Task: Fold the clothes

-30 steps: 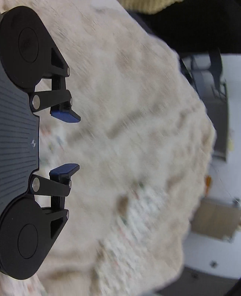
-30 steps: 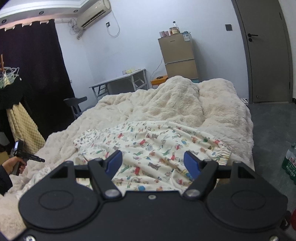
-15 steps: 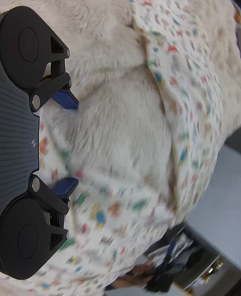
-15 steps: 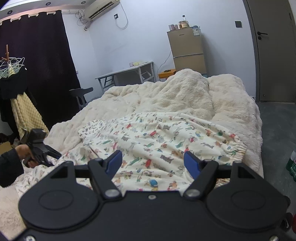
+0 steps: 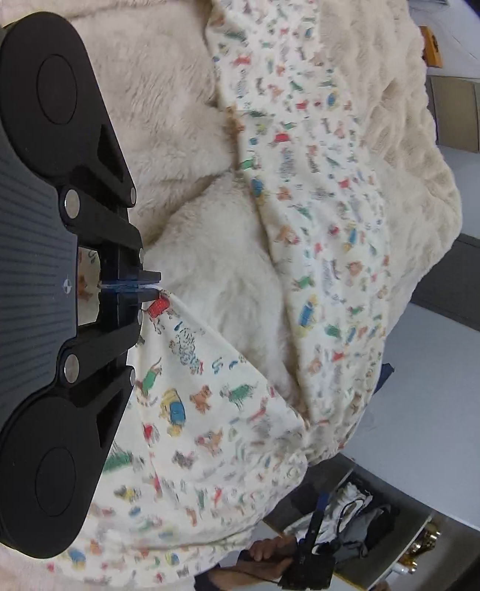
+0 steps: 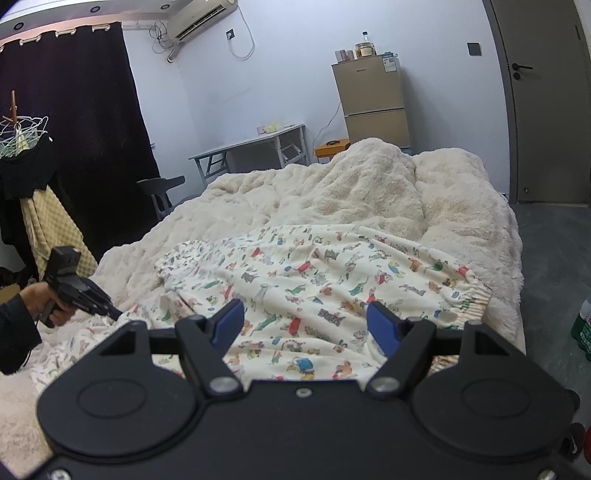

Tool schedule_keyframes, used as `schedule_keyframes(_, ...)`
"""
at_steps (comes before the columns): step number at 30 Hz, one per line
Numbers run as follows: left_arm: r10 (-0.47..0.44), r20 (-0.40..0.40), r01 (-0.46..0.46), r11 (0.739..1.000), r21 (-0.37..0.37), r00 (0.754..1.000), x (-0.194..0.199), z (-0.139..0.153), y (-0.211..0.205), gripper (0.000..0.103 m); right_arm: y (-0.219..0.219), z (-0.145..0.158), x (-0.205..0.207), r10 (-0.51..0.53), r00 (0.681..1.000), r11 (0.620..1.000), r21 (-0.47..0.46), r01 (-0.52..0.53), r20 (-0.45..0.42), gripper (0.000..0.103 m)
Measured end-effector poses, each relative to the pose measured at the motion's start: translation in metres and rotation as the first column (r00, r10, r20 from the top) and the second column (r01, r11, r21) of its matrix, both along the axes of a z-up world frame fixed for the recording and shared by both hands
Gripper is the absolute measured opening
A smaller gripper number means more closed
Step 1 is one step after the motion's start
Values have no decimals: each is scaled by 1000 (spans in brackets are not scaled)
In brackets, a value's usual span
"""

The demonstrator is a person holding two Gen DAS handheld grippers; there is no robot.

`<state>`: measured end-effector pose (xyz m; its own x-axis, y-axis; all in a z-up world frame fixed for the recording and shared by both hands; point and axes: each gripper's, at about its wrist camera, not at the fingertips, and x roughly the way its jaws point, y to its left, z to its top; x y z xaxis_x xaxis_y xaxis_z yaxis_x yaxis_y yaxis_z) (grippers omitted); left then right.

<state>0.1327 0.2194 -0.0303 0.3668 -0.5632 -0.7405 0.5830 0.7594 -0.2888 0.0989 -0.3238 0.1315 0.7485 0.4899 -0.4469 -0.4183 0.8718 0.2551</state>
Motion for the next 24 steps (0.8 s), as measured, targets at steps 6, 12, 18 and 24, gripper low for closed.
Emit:
schedule_keyframes(6, -76, -29, 77, 995, 60, 997, -3, -18, -11, 14, -4, 0, 1, -4, 1000, 1000, 7, 4, 2, 72)
schedule_keyframes(12, -36, -50, 37, 999, 23, 998, 3, -30, -3, 2, -6, -1, 3, -15, 1000, 1000, 11, 15, -1, 72)
schedule_keyframes(18, 185, 123, -196, 978, 77, 975, 10, 15, 8, 0, -8, -1, 4, -22, 1000, 1000, 17, 22, 0, 72)
schedule_keyframes(24, 142, 116, -175, 917, 358, 983, 39, 6, -43, 4, -7, 0, 2, -8, 1000, 1000, -1, 8, 1, 72)
